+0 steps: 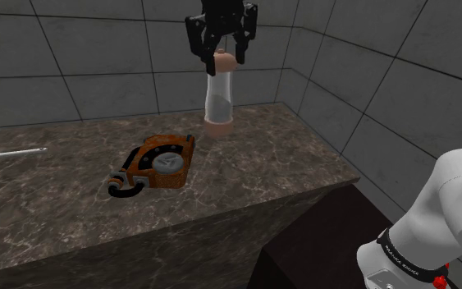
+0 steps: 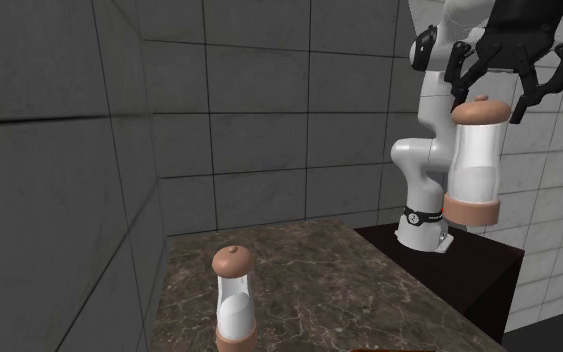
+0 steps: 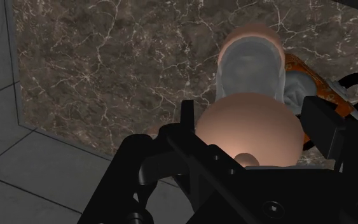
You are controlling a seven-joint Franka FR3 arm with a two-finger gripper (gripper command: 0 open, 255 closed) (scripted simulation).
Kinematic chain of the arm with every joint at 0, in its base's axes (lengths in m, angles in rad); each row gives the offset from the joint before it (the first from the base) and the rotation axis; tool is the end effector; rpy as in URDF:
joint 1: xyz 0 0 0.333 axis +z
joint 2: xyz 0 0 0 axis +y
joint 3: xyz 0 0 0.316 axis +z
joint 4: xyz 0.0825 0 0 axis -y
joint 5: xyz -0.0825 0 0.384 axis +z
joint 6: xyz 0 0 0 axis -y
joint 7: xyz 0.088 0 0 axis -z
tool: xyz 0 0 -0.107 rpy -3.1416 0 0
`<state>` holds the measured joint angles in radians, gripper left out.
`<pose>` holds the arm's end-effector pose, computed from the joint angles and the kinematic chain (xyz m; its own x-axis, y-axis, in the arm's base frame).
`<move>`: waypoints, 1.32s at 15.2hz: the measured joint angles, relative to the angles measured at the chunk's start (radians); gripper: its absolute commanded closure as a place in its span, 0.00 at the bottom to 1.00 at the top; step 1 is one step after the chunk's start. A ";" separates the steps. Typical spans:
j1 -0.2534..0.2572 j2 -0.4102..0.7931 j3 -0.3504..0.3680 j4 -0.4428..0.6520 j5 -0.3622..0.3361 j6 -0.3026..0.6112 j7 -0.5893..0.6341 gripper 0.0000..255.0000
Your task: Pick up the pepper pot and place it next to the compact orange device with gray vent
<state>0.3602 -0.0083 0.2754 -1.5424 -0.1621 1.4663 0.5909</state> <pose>0.4462 0.3068 0.6349 0.9987 0.0363 0.0357 0.0296 -0.9845 0.1729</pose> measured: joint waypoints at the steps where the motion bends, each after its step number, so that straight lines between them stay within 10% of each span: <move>1: -0.001 -0.003 -0.001 -0.018 0.001 0.015 0.000 1.00; 20: -0.004 -0.036 -0.005 -0.310 0.008 0.273 0.033 1.00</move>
<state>0.3563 -0.0447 0.2702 -1.8523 -0.1544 1.7393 0.6242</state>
